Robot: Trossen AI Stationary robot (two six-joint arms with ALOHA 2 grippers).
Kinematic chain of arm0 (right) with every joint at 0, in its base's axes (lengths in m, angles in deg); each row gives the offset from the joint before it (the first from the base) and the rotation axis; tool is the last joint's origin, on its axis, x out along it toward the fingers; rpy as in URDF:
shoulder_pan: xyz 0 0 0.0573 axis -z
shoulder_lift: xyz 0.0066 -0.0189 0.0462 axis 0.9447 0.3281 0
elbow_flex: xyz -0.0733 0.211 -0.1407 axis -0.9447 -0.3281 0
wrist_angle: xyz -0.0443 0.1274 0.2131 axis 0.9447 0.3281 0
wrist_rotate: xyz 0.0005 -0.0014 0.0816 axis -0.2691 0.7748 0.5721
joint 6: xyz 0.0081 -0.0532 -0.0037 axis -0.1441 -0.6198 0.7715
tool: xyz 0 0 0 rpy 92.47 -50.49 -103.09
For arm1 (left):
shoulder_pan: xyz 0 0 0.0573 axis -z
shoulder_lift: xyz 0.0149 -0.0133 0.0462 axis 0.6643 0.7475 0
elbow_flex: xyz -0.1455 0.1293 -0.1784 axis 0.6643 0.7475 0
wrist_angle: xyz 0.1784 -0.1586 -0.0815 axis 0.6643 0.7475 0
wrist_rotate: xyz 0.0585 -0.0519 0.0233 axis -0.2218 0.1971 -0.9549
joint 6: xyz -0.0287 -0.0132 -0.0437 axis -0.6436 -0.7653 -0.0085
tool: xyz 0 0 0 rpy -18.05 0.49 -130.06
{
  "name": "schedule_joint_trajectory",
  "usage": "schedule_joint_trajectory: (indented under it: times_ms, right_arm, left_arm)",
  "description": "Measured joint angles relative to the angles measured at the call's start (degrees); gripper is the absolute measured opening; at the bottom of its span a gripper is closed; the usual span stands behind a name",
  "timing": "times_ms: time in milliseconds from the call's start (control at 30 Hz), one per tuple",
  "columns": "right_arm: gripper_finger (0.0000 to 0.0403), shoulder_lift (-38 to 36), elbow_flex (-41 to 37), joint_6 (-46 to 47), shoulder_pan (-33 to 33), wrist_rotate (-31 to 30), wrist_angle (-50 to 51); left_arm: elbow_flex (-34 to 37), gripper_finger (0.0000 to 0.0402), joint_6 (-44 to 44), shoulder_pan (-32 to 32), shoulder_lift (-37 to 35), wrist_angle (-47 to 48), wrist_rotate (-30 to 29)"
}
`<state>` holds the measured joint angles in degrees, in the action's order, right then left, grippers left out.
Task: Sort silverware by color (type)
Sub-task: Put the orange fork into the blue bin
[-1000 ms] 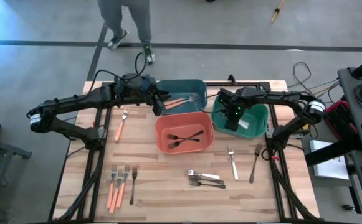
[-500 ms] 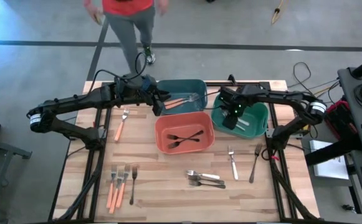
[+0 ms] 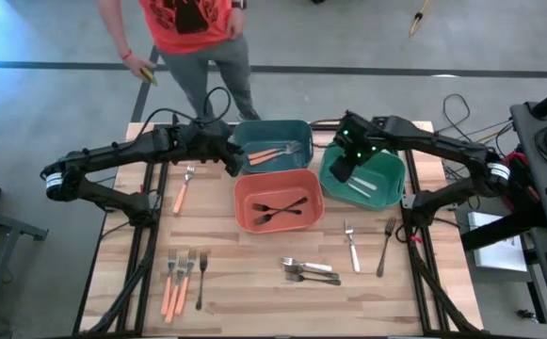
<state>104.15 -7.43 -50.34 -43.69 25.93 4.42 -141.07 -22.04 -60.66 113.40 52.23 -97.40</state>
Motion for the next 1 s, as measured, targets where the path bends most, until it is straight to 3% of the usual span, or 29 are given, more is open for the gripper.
schedule_joint_trajectory:
  times_ms: [233,433,733,867,1000]
  right_arm:
    - [0.0125,-5.8,0.2,5.2,-2.5,-0.9,-11.8]
    - [0.0125,-7.9,0.2,6.5,-5.1,-6.8,-19.5]
    - [0.0125,-7.3,0.2,5.2,-7.0,-7.8,-20.4]
    - [0.0125,-7.2,0.2,2.4,-7.4,-7.7,-20.5]
    - [0.0125,-7.9,0.1,-0.1,-7.4,-7.6,-20.4]
  left_arm:
    - [0.0,0.0076,-11.5,-1.4,0.3,19.2,0.5]
    - [0.0,0.0076,-20.1,-0.4,1.7,31.2,3.6]
    - [0.1,0.0076,-29.1,12.2,1.4,33.7,11.1]
    - [0.1,0.0076,-36.4,18.5,1.4,34.1,12.1]
    - [0.1,0.0076,-45.2,23.2,1.4,34.2,17.1]
